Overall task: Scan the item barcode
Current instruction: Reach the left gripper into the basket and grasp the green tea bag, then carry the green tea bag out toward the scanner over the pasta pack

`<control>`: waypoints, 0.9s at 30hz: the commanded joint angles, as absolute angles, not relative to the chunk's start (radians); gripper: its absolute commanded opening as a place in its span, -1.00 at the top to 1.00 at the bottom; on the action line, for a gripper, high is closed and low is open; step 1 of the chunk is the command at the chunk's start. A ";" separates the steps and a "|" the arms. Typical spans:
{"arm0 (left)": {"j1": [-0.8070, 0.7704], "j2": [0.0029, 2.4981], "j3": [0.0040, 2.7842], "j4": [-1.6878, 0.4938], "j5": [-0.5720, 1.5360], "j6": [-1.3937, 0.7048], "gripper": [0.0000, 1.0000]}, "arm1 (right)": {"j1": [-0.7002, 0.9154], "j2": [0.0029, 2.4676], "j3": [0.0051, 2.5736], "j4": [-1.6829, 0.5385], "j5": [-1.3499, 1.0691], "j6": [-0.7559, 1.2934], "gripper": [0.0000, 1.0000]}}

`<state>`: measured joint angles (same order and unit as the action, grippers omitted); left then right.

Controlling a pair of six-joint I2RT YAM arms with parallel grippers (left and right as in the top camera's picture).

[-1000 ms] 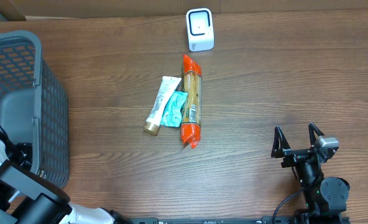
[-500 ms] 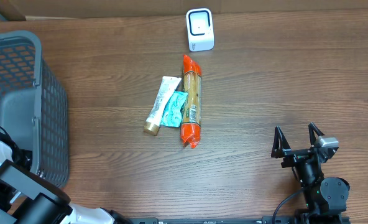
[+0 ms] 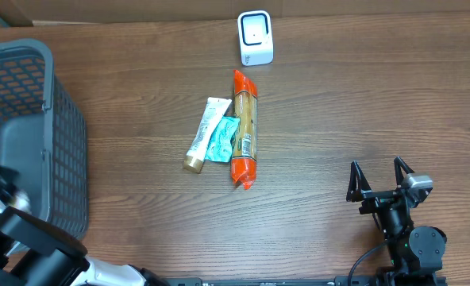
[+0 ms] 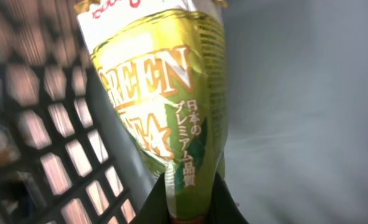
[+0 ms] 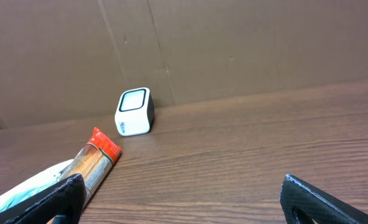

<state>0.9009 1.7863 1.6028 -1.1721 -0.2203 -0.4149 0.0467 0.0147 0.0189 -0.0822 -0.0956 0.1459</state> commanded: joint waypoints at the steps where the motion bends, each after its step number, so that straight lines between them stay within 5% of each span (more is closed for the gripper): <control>1: 0.864 1.765 1.843 -1.227 -0.112 -0.325 0.92 | 0.051 0.003 0.008 -0.078 -0.083 0.149 -1.00; 13: 0.563 1.693 2.329 -1.363 0.167 -0.185 0.92 | 0.051 0.003 0.008 -0.078 -0.083 0.149 -1.00; 27: 0.046 1.724 2.191 -1.536 0.086 -0.039 0.91 | 0.051 0.003 0.008 -0.078 -0.083 0.149 -1.00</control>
<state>0.0978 1.6917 2.2555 -1.5372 0.1181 -0.0830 0.0467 0.0139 0.0189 -0.0830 -0.0959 0.1459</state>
